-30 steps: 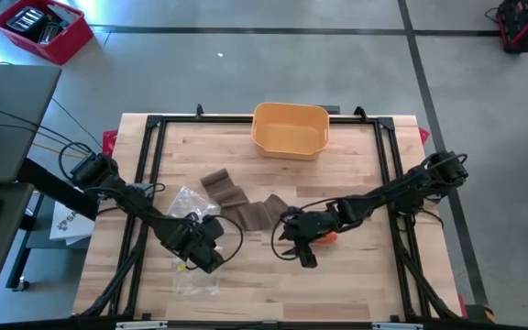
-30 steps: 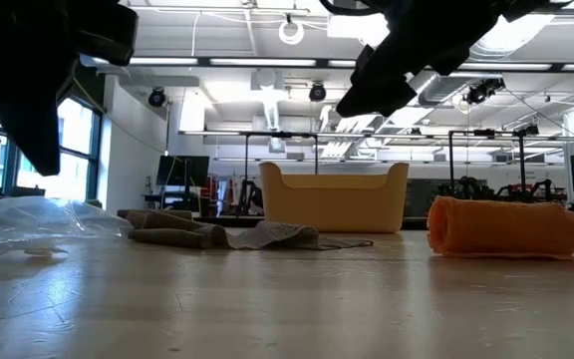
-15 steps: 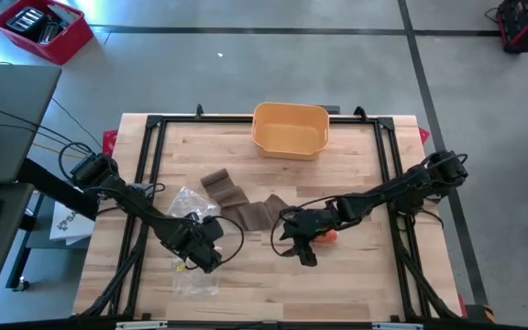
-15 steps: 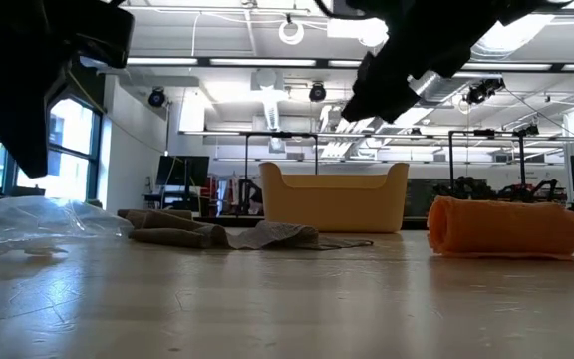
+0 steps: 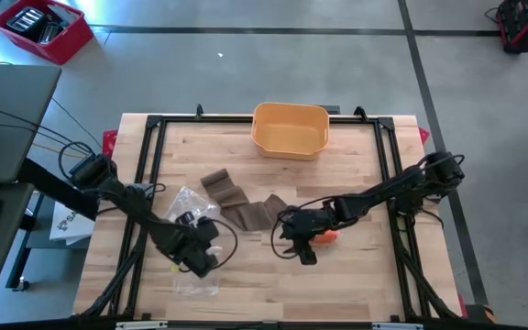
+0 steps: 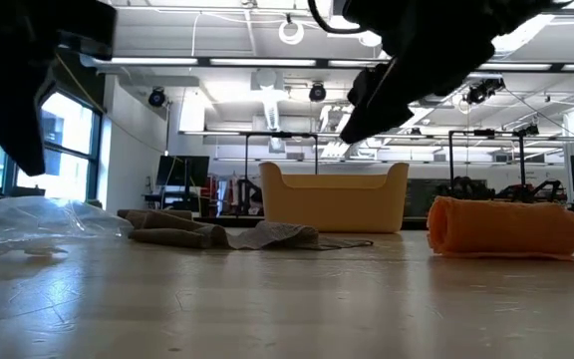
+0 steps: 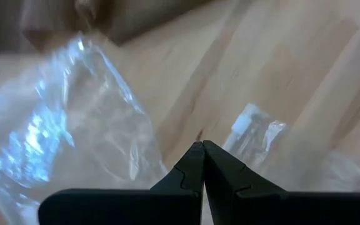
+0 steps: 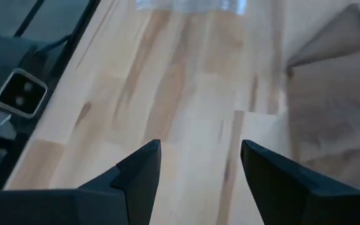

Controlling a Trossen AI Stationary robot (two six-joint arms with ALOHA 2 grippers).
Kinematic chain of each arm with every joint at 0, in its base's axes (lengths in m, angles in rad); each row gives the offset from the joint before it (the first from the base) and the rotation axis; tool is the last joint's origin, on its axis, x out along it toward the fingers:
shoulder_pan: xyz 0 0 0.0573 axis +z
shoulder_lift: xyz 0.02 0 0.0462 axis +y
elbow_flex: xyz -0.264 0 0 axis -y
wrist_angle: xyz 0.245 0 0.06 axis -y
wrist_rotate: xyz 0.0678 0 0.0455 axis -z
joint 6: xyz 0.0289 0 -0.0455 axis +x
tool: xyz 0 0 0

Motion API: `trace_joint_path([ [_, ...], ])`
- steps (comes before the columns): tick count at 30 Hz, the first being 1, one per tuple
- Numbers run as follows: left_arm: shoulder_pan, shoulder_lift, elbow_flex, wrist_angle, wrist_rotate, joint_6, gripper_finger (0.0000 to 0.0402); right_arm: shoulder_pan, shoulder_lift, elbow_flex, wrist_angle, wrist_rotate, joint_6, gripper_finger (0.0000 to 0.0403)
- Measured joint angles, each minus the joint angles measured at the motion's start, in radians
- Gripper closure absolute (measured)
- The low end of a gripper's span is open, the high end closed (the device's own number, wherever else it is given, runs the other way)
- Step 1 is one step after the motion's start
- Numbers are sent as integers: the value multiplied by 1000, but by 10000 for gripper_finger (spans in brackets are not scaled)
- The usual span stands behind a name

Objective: Roll bandage
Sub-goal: Open the bottom transparent zip bag

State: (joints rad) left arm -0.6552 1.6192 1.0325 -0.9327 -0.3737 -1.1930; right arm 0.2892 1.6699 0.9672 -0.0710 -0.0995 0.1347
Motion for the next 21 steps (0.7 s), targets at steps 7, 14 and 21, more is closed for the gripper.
trace_joint_path([
  [7, -57, 6, -185, 324, -114, -20, 398, -16, 78, 0, 98, -30, 20, 187],
  [14, -60, 11, -355, 716, -94, 201, 398, 6, 100, -1, 91, -30, 31, 187],
  [21, -54, 11, -377, 751, -91, 250, 398, 8, 99, -1, 117, -28, 16, 187],
])
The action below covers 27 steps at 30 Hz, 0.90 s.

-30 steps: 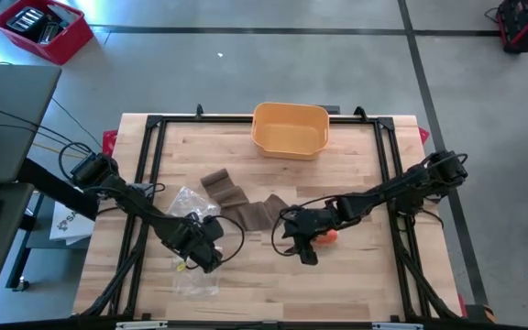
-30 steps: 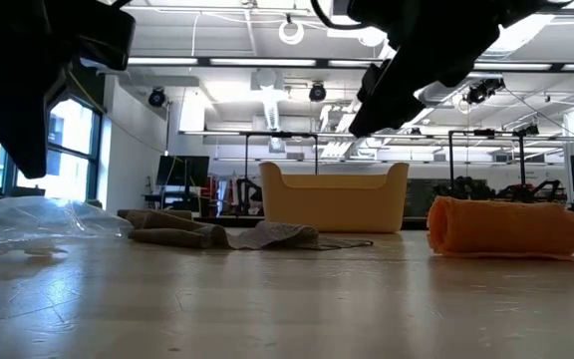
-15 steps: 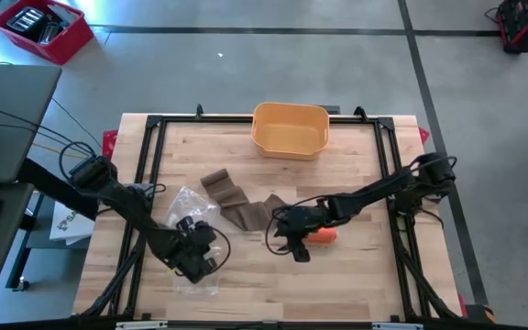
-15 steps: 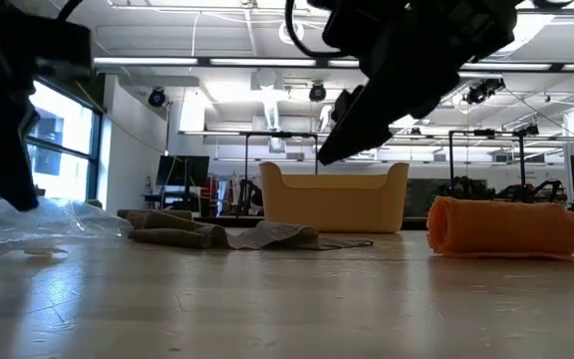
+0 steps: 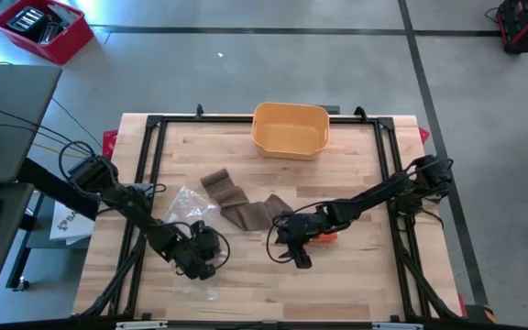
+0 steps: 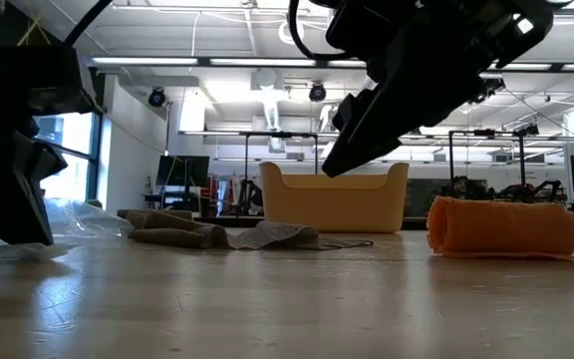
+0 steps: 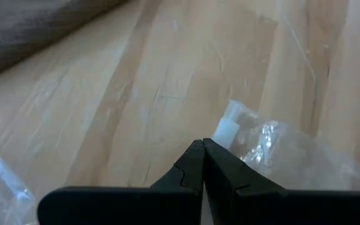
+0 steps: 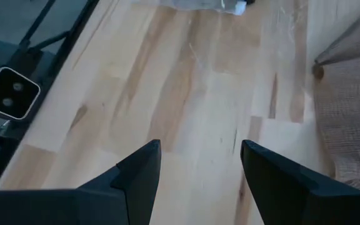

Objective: Roll bandage
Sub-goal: Open the bottom transparent zip bag

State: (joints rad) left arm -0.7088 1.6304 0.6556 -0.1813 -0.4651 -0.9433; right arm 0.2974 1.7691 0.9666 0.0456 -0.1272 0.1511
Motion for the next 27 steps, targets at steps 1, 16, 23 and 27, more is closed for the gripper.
trace_joint_path([
  [1, 5, 1, -2, 10, -15, 7, 398, 0, 0, 0, 0, 4, -6, 187],
  [16, 169, -78, -5, 81, 108, 213, 383, -12, 0, 0, -3, 92, -62, 187],
  [23, 116, -63, -5, 100, 266, 233, 292, -11, 0, 0, -5, 92, -55, 187],
  [27, 80, 2, 1, 111, 201, 276, 245, -12, -1, 0, -7, 92, -26, 187],
])
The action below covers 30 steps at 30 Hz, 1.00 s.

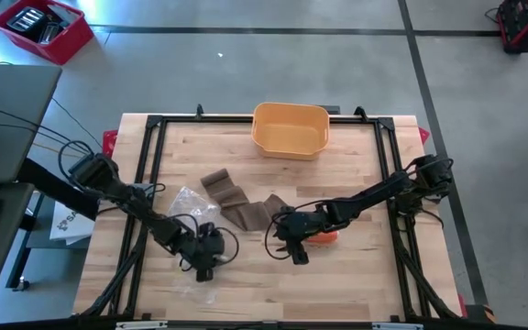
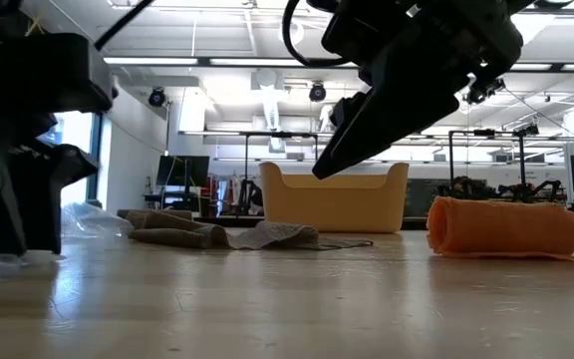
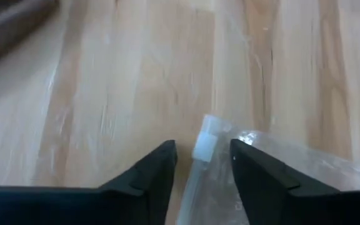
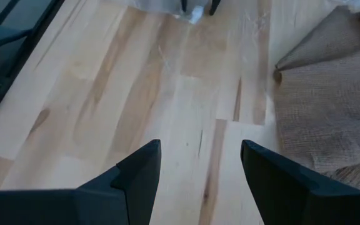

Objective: Roll bandage
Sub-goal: Open the bottom transparent zip bag

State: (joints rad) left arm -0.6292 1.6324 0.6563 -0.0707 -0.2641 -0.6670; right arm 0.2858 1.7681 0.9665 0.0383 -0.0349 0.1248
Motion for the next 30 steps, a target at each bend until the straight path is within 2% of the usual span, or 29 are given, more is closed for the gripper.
trace_joint_path([
  [3, -12, 60, 5, 26, -68, 6, 227, 0, 0, 0, -2, 0, 15, 187],
  [7, -10, 100, 9, 69, -150, 19, 229, 3, 0, 0, -5, 0, 17, 187],
  [11, 34, 105, 5, 113, -149, 80, 275, 2, -4, 0, -13, -2, 24, 187],
  [16, 97, 106, 2, 144, -145, 89, 374, 2, -22, 0, -57, -4, -23, 187],
  [18, 110, 99, 1, 180, -147, 101, 387, 2, -44, 0, -69, -8, -8, 187],
  [20, 114, 82, 2, 188, -172, 112, 380, 3, -61, 1, -91, 4, 1, 187],
  [22, 116, 65, 19, 143, -256, 129, 376, 18, -61, -4, -96, 46, 14, 187],
  [25, 109, 32, 91, 77, -372, 169, 385, 52, -58, -107, 95, 109, 75, 187],
  [28, 99, 23, 173, -37, -428, 254, 392, 75, -55, -254, 372, 117, 151, 187],
  [30, 97, 24, 227, -94, -455, 319, 390, 73, -55, -306, 509, 163, 195, 187],
])
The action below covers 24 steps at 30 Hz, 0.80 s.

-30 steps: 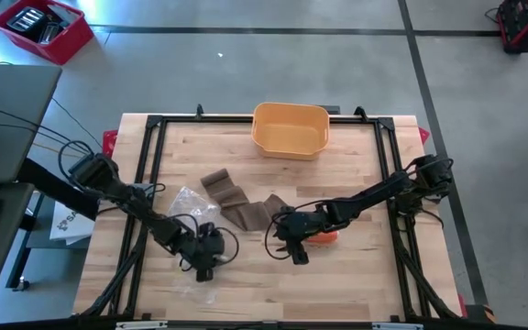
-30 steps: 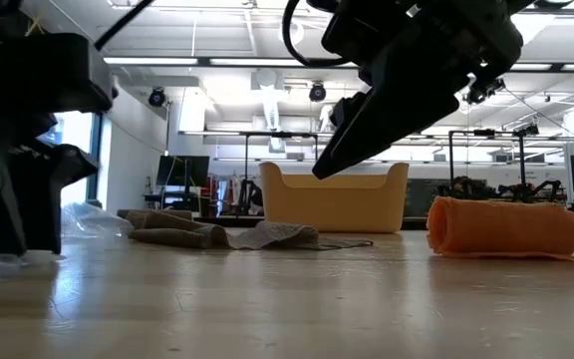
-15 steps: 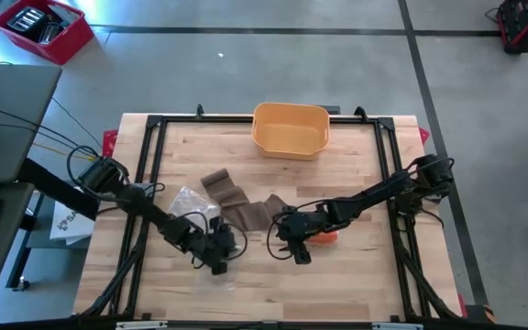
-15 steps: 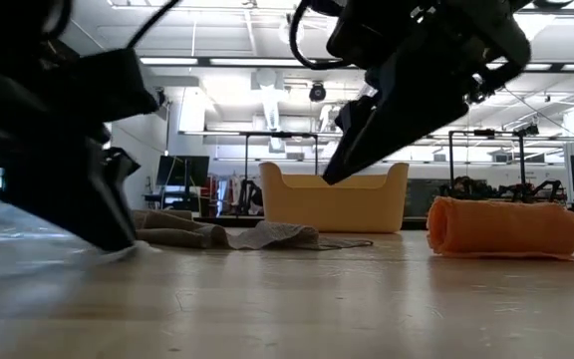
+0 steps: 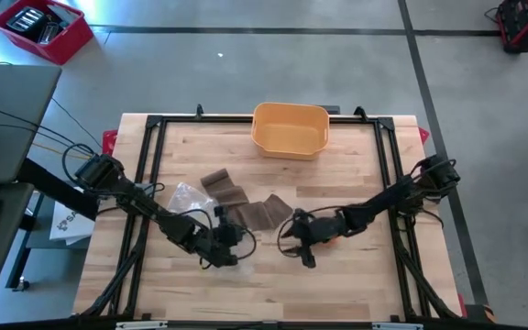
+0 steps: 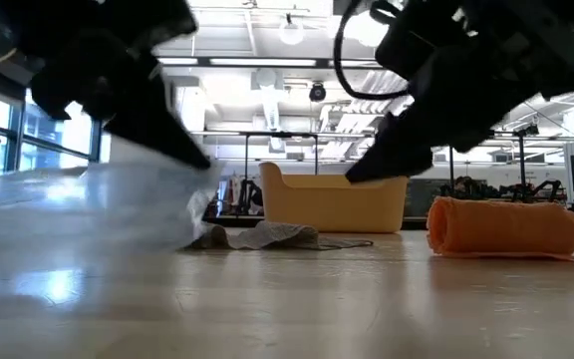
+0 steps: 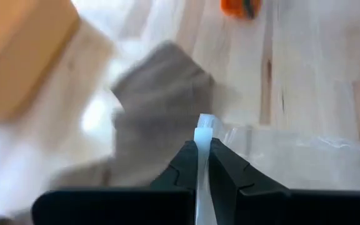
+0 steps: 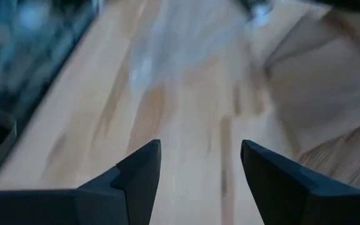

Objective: Roll bandage
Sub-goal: Open the bottom transparent zip bag

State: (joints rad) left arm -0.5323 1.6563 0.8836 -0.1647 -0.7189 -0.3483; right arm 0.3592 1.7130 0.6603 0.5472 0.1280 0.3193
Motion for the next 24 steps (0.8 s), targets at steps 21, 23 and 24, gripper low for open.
trace_joint_path([
  [21, -17, -3, 168, 65, -122, 262, 381, 59, -2, 177, -12, 349, -11, 220],
  [23, -21, -3, 168, 74, -122, 272, 381, 62, -2, 177, -9, 361, -9, 237],
  [24, -22, -3, 168, 83, -122, 272, 381, 61, -2, 177, -4, 365, -7, 247],
])
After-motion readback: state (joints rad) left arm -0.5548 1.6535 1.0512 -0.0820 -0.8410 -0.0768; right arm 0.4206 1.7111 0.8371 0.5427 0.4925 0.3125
